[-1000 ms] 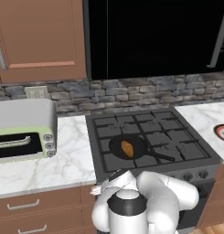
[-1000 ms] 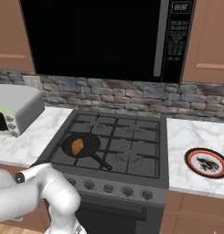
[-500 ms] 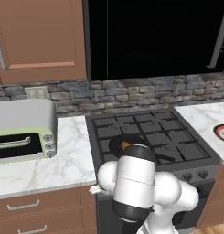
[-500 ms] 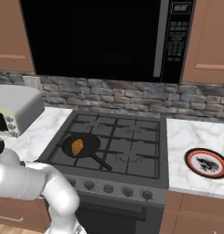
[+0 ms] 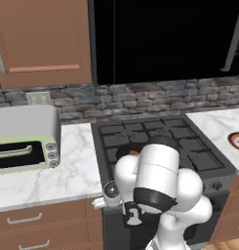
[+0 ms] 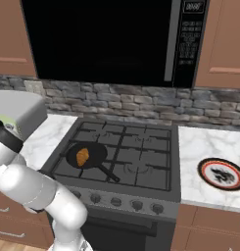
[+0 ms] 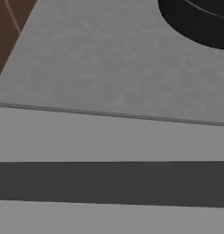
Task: Pick the croissant and place it on the pan. Then turn on the stove to warm the croissant.
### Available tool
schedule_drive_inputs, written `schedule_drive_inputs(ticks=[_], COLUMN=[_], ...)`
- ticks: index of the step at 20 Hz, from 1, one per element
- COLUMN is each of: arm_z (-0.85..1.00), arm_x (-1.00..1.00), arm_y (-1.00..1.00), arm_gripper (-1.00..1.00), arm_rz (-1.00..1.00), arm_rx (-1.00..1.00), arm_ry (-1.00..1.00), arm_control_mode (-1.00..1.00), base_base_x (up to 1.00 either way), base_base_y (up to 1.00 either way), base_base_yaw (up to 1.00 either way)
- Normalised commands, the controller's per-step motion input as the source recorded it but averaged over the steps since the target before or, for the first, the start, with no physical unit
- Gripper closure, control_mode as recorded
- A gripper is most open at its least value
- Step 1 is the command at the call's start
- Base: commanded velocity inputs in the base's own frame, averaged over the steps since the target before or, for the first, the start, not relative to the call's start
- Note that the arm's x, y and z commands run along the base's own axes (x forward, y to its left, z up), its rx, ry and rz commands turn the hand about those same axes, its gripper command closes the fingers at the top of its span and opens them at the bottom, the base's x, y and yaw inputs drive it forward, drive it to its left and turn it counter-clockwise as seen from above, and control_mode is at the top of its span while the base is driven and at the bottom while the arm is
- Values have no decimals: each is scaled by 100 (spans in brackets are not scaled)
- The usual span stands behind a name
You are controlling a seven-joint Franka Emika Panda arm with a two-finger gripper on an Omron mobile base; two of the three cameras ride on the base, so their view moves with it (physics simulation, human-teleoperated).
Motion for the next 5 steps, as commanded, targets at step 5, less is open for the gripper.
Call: schedule_drive_inputs(ticks=[5], arm_z=[1], arm_x=[-100], arm_y=[66], arm_gripper=[100], arm_rz=[0], arm_rx=[-50], arm_ry=[-2], arm_control_mode=[-100], base_base_x=[0], base_base_y=[0], base_base_yaw=[0])
